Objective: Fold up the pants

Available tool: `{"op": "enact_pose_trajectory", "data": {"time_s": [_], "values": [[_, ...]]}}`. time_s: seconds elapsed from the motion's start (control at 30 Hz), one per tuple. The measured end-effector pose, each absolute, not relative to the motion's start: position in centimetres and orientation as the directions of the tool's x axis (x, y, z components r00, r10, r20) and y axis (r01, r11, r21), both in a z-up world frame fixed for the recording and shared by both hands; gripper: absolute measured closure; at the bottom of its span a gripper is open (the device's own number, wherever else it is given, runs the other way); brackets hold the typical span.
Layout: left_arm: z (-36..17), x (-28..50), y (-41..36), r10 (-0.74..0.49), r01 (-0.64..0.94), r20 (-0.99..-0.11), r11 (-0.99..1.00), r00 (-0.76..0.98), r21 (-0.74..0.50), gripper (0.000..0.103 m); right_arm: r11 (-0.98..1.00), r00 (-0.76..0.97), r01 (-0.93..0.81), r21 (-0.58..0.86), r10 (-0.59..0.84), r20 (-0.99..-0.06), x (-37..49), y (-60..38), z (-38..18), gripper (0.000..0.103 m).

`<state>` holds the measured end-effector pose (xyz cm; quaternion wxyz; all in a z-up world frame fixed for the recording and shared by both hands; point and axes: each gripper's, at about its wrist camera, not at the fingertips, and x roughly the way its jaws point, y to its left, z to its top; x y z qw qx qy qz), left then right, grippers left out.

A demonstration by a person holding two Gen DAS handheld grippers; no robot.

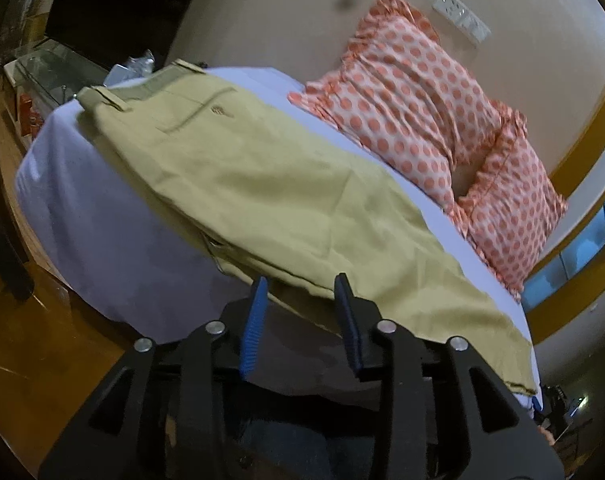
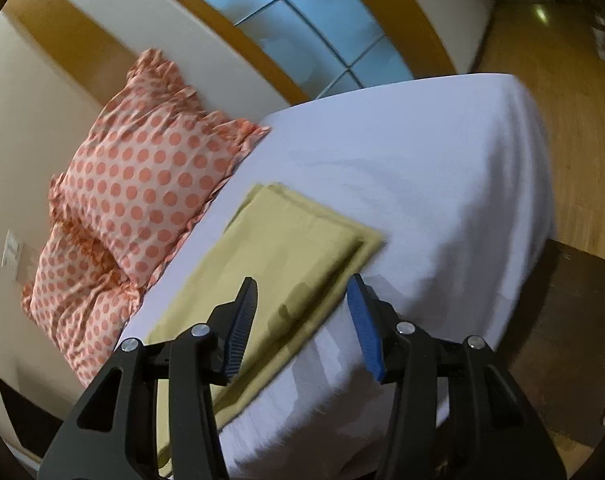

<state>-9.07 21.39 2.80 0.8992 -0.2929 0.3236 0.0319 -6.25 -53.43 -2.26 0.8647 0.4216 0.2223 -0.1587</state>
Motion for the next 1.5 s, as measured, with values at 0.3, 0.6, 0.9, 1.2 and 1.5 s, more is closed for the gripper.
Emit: {"op": "enact_pose_trajectory", "data": {"time_s": [0.3, 0.6, 0.9, 1.2, 1.5], "values": [[2.9, -9.7, 23.7, -0.072, -0.291, -0.562, 0.797, 0.824, -0.53, 0.053, 0.721, 0.931, 0.261, 0.642, -0.012, -0.365, -3.8, -50.7, -0.5, 0.099], [2.6, -10.5, 26.3, 0.014, -0.359, -0.55, 0.771, 0.835, -0.526, 0.041, 0.754, 0.795, -0.398, 0.522, 0.567, -0.214, 5.4, -27.9, 8.2, 0.099], [1.5, -10.5, 29.4, -0.012, -0.37, -0.553, 0.732, 0.833, -0.573, 0.036, 0.654, 0.363, -0.638, 0.406, 0.721, -0.591, 6.2, -6.9, 1.4, 0.046], [1.0, -7.1, 34.3, -0.041, -0.395, -0.536, 0.629, 0.843, -0.67, 0.036, 0.672, 0.477, -0.562, 0.482, 0.739, -0.476, 5.4, -11.8, 2.8, 0.019], [-0.2, -6.9, 34.0, -0.087, -0.455, -0.572, 0.513, 0.816, -0.727, 0.037, 0.652, 0.443, -0.578, 0.49, 0.756, -0.482, 6.2, -10.4, 2.8, 0.018]]}}
